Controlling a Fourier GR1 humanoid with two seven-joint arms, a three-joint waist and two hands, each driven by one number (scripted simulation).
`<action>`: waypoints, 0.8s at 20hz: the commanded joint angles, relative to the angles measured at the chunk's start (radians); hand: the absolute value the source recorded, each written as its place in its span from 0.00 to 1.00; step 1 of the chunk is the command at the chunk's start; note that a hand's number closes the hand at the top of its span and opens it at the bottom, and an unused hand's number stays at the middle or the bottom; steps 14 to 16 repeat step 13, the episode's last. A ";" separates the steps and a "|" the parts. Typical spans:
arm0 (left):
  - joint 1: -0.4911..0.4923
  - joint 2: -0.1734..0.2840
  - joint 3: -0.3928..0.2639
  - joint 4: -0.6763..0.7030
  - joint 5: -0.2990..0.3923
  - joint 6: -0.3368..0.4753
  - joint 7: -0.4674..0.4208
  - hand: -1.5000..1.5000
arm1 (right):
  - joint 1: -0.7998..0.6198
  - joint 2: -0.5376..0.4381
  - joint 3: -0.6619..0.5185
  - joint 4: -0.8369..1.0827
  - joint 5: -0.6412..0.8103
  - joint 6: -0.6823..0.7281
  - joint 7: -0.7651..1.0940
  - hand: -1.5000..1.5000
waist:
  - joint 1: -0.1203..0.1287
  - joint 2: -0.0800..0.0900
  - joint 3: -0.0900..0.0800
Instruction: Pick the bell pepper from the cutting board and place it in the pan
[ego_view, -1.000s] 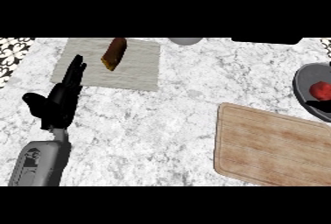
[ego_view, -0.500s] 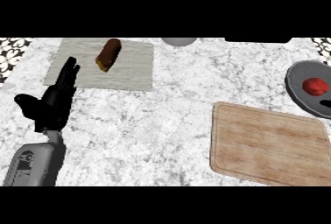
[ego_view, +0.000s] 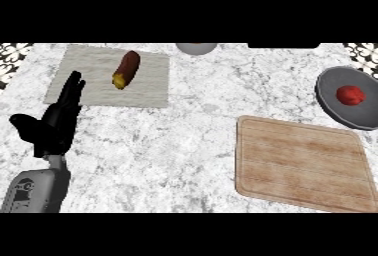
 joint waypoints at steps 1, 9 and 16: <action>0.017 0.008 0.009 -0.006 -0.002 0.000 -0.009 0.50 | 0.124 -0.074 -0.015 -0.013 -0.039 0.207 -0.146 0.00 | -0.013 -0.004 0.000; -0.019 0.015 0.017 -0.006 -0.004 0.010 0.042 0.50 | 0.207 -0.038 0.015 -0.113 -0.106 0.245 -0.103 0.00 | -0.023 -0.011 -0.004; -0.016 -0.028 -0.025 0.008 -0.048 0.045 0.011 0.50 | 0.203 0.002 0.061 -0.209 -0.113 0.145 -0.055 0.00 | -0.015 -0.009 -0.004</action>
